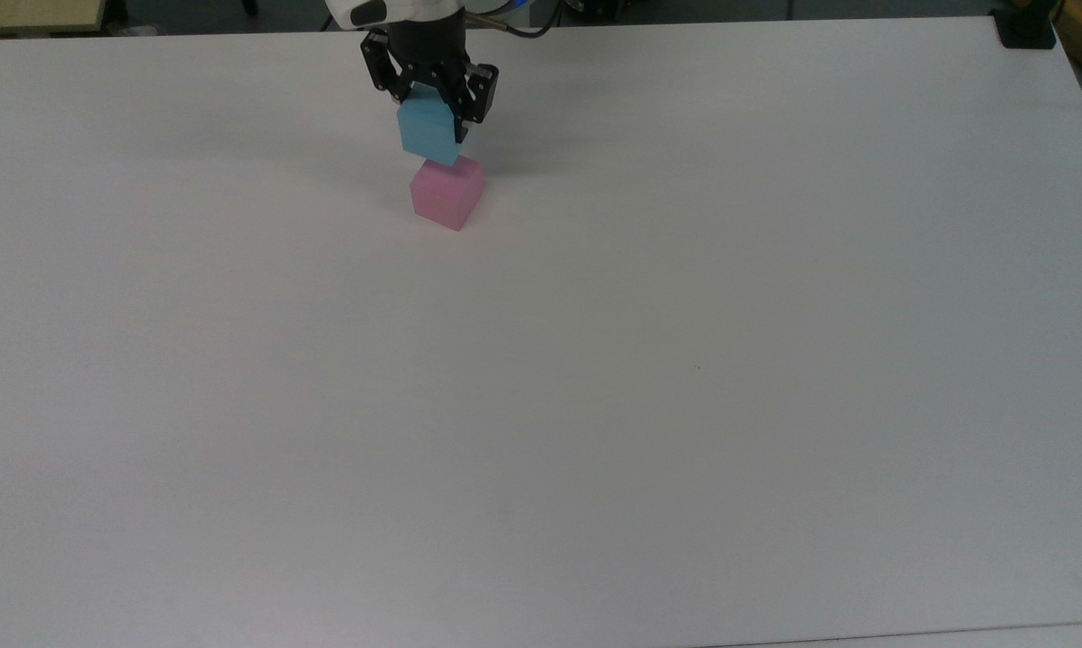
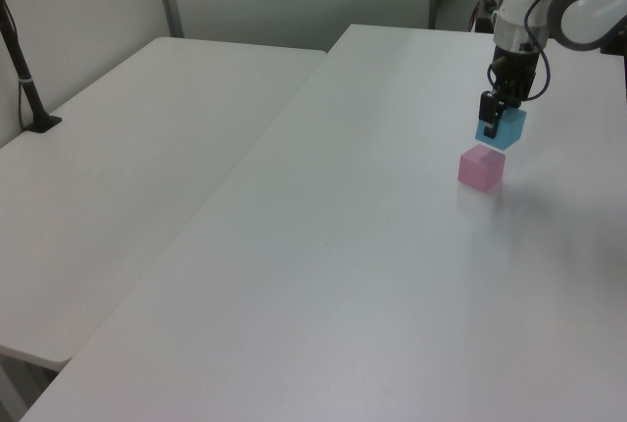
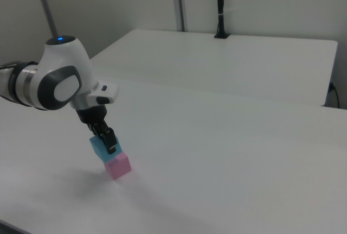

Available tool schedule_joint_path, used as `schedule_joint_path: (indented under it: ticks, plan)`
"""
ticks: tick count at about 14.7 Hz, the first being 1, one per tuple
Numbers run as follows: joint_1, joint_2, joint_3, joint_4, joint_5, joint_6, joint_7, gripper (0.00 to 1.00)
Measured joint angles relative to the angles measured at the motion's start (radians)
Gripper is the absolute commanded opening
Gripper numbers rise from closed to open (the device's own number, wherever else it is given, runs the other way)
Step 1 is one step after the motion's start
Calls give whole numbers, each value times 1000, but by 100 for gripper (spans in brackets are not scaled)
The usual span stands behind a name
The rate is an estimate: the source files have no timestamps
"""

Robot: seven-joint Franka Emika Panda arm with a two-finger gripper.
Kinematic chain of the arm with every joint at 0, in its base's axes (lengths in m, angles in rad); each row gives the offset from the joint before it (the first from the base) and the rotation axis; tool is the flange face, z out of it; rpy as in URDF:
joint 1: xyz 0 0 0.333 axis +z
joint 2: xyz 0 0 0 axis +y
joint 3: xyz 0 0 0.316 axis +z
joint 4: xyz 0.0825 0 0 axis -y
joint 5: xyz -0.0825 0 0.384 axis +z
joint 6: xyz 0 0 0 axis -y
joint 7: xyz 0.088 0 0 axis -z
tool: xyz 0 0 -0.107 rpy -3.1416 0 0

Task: Put blue cube on pink cube
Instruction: 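Lower the blue cube onto the pink cube's top face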

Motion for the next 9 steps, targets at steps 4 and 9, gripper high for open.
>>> schedule_joint_path:
  ticks: [4,9]
  plan:
    - [0,69,0,11,0,49,40,21]
    - [0,108,0,41,0,50,96,60]
